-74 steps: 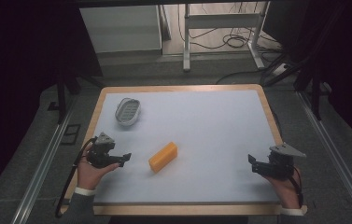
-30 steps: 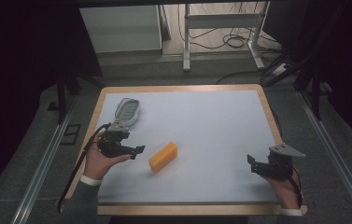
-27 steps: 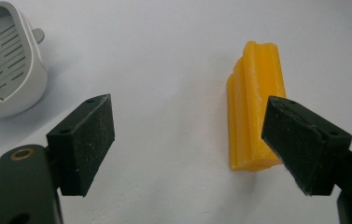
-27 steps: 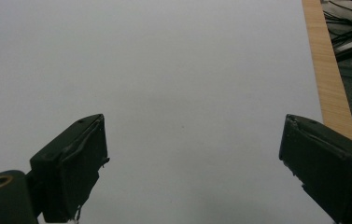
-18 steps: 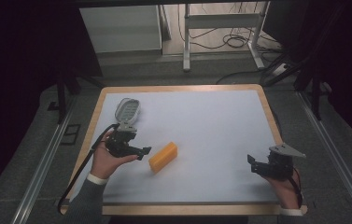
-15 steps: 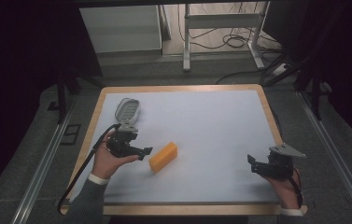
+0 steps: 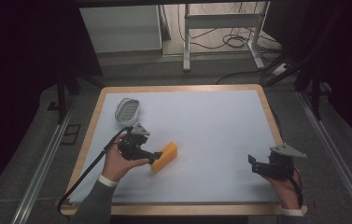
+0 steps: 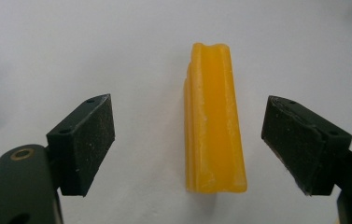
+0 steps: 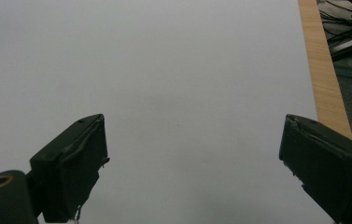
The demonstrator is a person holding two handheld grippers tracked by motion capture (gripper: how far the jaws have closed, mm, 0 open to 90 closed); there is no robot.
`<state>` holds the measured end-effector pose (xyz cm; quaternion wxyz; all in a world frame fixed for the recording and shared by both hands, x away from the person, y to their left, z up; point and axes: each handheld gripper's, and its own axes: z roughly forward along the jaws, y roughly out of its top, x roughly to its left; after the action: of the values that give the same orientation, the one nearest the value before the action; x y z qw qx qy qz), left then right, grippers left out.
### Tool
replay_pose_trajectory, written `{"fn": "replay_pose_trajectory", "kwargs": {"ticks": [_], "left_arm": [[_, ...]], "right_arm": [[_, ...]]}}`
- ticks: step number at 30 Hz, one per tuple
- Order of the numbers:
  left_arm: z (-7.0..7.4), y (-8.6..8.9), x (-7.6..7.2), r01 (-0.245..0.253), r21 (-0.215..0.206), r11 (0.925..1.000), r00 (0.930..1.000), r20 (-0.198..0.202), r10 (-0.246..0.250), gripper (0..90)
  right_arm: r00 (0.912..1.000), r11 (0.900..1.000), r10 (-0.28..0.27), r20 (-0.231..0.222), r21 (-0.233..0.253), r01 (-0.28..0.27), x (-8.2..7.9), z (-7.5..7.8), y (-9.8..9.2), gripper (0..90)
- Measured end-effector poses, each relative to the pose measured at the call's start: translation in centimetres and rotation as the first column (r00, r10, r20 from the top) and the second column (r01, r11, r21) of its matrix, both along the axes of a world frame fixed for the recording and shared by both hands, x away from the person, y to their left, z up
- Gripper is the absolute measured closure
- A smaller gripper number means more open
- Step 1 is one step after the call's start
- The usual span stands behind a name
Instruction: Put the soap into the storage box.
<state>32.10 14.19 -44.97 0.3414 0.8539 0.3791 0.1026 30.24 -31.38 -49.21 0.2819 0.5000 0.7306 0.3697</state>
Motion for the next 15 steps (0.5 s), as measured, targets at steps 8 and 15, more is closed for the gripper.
{"fn": "replay_pose_trajectory", "kwargs": {"ticks": [8,15], "left_arm": [[-0.4,-1.0,0.4,0.013,0.009,0.9999,0.9995,-0.028,-0.013,19.1],[-1.0,-2.1,0.8,0.029,0.042,0.9987,0.998,-0.058,-0.027,19.2]], "right_arm": [[1.0,1.0,-0.005,0.0,0.0,0.005,0.0,0.0,-0.2,7.8],[0.9999,1.0,-0.012,-0.002,-0.001,0.012,0.1,-0.1,-0.3,7.8]]}}
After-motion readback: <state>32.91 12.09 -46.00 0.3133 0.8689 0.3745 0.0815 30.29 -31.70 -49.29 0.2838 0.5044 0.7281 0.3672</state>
